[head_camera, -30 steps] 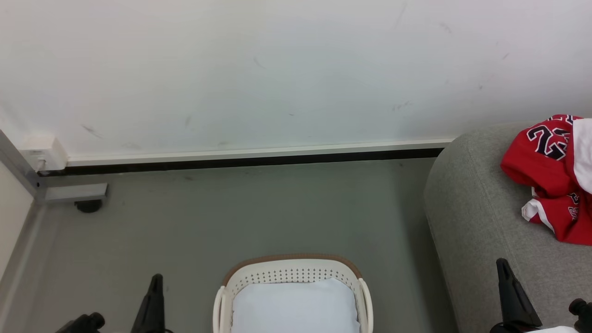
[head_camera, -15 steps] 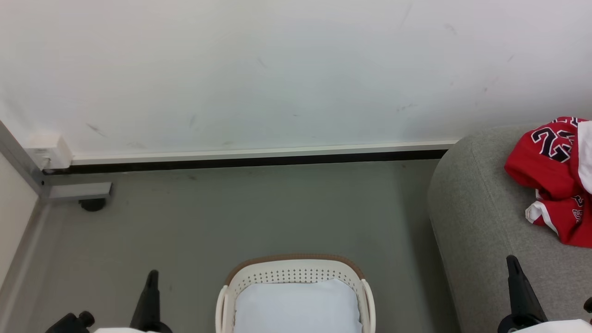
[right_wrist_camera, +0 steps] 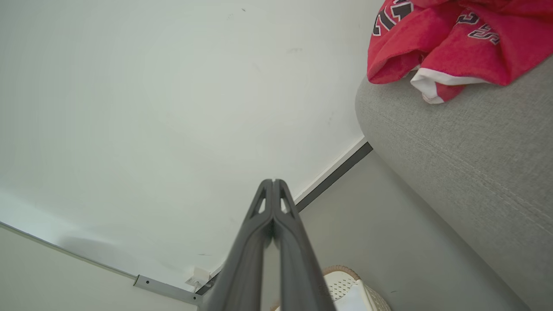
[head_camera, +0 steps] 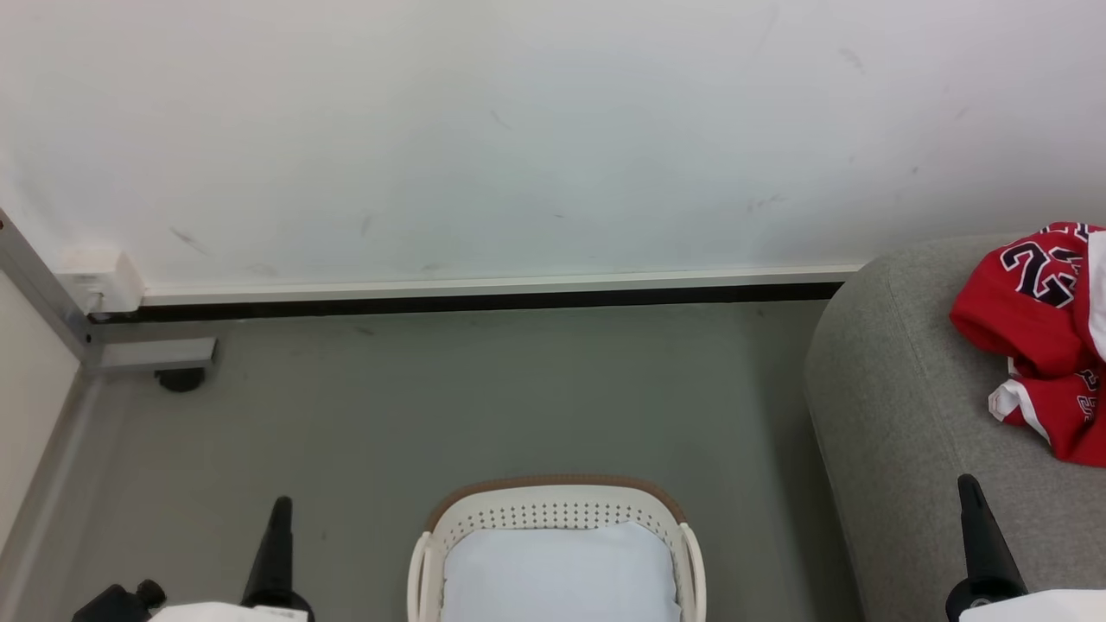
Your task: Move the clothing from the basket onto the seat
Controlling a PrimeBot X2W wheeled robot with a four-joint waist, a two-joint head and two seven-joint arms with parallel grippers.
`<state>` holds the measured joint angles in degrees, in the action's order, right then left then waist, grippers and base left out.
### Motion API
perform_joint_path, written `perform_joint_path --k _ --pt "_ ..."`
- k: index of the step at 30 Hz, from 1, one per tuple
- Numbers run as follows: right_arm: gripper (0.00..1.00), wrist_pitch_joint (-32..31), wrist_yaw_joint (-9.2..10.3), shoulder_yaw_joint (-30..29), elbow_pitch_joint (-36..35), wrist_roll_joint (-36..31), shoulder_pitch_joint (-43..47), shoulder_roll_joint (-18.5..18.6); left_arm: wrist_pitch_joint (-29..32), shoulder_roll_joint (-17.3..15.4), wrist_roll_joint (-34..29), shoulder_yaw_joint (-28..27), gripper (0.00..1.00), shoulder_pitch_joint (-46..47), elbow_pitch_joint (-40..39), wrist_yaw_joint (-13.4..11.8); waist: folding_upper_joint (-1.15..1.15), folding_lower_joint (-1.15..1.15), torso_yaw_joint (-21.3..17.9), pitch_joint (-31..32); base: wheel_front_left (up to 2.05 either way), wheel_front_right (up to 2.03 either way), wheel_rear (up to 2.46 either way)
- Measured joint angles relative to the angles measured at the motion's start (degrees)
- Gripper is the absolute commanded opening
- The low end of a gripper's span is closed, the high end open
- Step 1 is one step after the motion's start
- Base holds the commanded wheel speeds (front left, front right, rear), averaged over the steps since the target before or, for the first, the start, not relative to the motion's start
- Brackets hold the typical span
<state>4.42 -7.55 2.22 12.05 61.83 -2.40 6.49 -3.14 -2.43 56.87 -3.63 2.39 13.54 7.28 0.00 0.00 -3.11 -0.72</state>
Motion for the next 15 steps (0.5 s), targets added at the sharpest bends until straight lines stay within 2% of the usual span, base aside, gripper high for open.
perform_joint_path --k 15 --pt "0.0 -2.4 0.0 -1.8 0.5 8.2 -1.0 -0.7 2.4 0.0 9.1 -0.7 0.0 1.0 0.1 0.0 0.0 0.0 0.6 0.1 0.0 0.0 0.0"
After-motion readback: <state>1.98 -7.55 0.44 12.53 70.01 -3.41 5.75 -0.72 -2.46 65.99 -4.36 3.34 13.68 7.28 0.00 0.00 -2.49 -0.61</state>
